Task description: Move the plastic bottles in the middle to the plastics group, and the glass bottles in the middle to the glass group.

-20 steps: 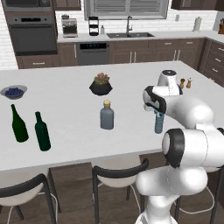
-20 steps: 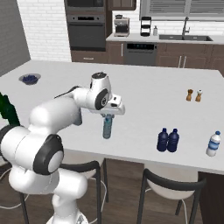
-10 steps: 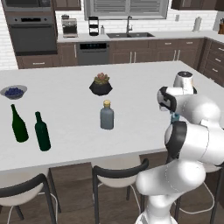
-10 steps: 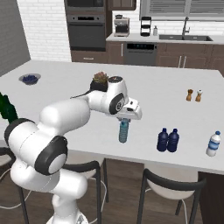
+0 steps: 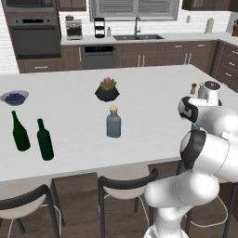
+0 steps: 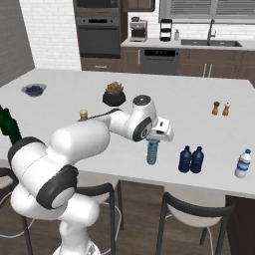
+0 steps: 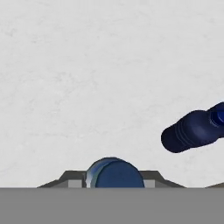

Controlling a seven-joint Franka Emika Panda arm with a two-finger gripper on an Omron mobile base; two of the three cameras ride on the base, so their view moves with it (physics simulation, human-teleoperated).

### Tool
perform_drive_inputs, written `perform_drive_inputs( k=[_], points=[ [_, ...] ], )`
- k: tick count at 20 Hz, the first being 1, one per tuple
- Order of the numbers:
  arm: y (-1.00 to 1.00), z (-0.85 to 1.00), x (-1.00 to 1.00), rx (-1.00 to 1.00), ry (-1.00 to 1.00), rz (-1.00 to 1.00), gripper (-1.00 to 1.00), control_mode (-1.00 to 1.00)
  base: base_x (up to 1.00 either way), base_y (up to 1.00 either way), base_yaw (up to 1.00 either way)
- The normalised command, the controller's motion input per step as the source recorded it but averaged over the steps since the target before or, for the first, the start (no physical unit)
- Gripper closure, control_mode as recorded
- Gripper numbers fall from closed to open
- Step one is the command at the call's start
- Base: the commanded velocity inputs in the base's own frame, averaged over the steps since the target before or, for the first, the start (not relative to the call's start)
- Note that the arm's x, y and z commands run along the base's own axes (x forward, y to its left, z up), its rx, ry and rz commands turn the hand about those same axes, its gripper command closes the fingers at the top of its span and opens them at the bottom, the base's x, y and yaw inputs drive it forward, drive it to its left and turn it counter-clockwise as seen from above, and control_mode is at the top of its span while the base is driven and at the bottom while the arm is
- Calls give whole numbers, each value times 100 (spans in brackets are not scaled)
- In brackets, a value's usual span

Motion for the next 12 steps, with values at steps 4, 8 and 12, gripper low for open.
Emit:
perform_drive_inputs(
  k=[4, 8, 12],
  points=[
    [-27, 17, -4, 0, -1, 0, 100, -100, 0, 0, 0],
    [-3, 13, 0, 0, 1, 0, 100, -100, 0, 0, 0],
    [-14, -1, 0, 0, 6, 0, 100, -100, 0, 0, 0]
  ],
)
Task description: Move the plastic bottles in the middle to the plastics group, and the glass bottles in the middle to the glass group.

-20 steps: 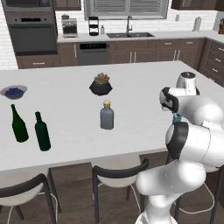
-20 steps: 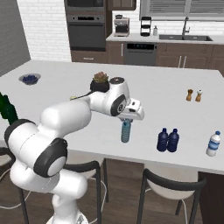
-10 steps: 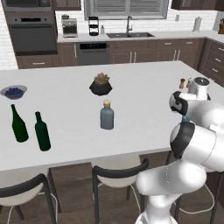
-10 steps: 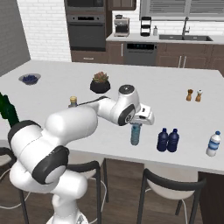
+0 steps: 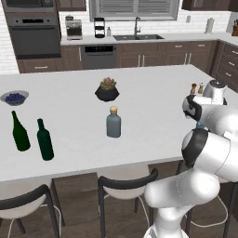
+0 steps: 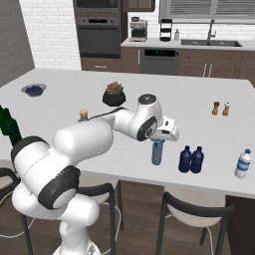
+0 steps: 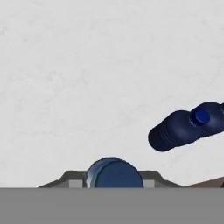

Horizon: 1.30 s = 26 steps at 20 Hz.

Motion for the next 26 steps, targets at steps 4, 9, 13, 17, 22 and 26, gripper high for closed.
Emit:
perform_drive_inputs(
  k=[4, 9, 13, 17, 22, 26],
  points=[
    [-47, -2, 0, 0, 1, -5, 100, -100, 0, 0, 0],
    [-32, -9, 2, 0, 0, -4, 100, -100, 0, 0, 0],
    [0, -29, 15, 0, 0, 0, 100, -100, 0, 0, 0],
    [1, -46, 7, 0, 0, 0, 100, -100, 0, 0, 0],
    [0, -28, 1, 3, -2, 0, 100, -100, 0, 0, 0],
    [0, -1, 0, 2, -1, 0, 100, -100, 0, 0, 0]
  ],
)
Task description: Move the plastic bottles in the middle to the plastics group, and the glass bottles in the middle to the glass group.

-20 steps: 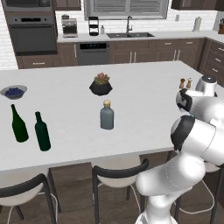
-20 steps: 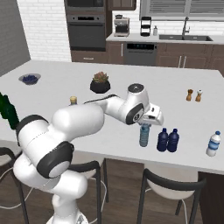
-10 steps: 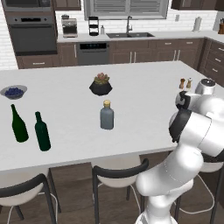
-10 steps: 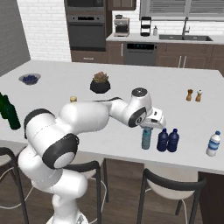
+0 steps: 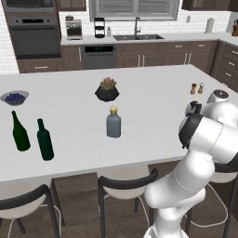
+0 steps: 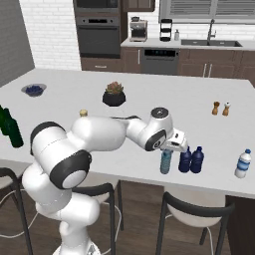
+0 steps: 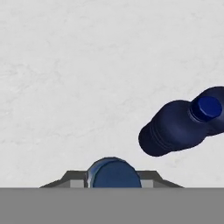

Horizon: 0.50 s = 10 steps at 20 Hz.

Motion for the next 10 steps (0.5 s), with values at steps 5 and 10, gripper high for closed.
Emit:
perform_drive_inputs(
  k=[5, 10],
  points=[
    [-1, 3, 24, 0, 0, 0, 100, -100, 0, 0, 0],
    [-15, 0, 52, 0, 0, 0, 100, -100, 0, 0, 0]
  ],
)
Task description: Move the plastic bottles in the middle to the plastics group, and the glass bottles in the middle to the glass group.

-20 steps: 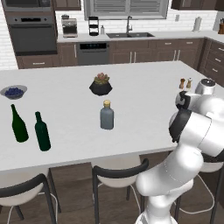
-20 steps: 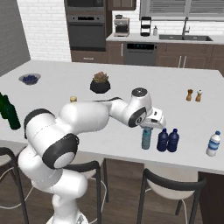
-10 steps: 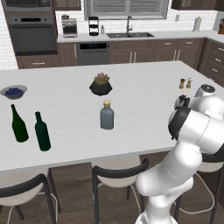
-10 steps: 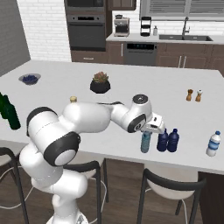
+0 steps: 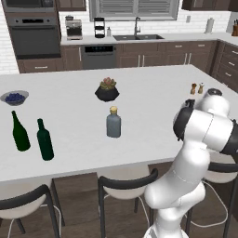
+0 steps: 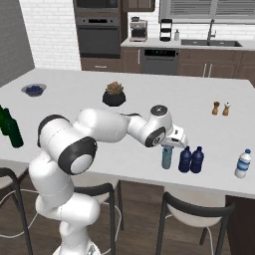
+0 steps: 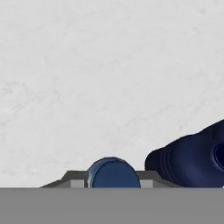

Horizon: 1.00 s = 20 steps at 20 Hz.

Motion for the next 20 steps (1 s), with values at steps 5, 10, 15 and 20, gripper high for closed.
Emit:
perform_drive_inputs(
  k=[5, 10, 15, 20],
  points=[
    [-25, 0, 23, 0, -5, 0, 100, -100, 0, 0, 0],
    [-8, -20, 0, 0, 0, 0, 100, -100, 0, 0, 0],
    [0, -26, 0, 0, 0, 0, 100, -100, 0, 0, 0],
    [0, -10, 0, 0, 0, 0, 100, -100, 0, 0, 0]
  ],
)
